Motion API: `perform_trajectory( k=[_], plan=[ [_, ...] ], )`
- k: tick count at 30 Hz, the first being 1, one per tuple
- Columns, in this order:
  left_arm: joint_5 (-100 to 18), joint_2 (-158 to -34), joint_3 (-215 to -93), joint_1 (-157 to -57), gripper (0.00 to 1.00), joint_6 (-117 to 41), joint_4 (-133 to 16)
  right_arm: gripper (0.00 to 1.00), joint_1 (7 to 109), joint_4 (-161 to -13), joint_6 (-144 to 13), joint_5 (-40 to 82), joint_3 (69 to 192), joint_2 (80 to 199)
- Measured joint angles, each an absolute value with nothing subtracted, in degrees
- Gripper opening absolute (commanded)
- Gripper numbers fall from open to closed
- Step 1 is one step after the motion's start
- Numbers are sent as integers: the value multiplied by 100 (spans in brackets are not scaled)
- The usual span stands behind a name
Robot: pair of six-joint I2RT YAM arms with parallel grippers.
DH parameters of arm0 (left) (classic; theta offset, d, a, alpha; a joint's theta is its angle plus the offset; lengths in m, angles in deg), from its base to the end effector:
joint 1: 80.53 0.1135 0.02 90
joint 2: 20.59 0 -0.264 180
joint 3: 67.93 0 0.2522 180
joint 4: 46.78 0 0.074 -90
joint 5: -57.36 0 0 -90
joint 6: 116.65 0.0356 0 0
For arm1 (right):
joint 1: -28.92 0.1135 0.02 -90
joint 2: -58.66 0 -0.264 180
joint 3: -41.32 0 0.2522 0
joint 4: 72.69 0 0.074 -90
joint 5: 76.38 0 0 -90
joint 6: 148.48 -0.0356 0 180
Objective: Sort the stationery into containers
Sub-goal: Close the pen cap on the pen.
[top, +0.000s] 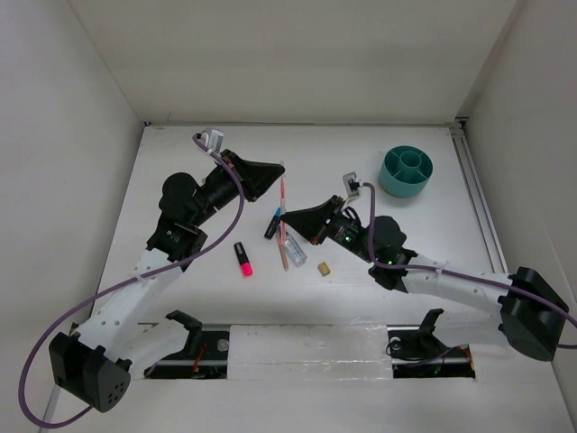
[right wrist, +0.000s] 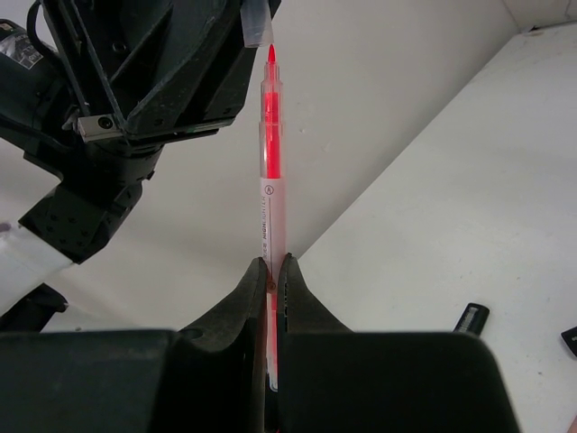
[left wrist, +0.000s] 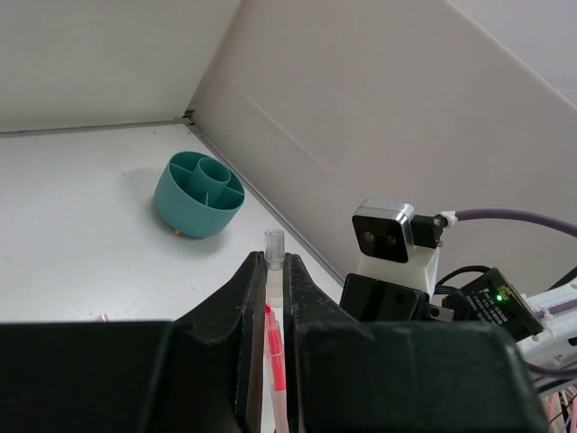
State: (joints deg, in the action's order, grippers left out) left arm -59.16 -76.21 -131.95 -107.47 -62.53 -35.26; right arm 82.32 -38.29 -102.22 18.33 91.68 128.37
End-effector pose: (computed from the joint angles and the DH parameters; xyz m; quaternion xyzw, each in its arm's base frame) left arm 0.1889 -0.1138 0.4043 0.1437 0.5718 -0.5277 0.6115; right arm 0.1599 0.2202 0.3060 -0.0837 0.6030 0.6111 0.5060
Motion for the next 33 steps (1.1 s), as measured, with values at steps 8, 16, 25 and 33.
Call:
perform_trajectory(
  k=[8,16,25,33],
  plan=[
    [-5918,-7621,-13195,-10747,0,-6248,-3524,0,8232,-3845,-10220,1793,9179,12794],
    [-5947,-7623,-13195,-10749,0,-6248,-3517,0,8232,-3853,-10218,1776,9236,12763],
    [-6131,-7680,-13195,-10747,0,-6248,-3391,0,8232,-3956,-10218,1761,9334,12765],
    [-6268,-7743,-13195,-10743,0,-6181,-3303,0,8184,-4068,-10218,1730,9426,12765]
  ],
)
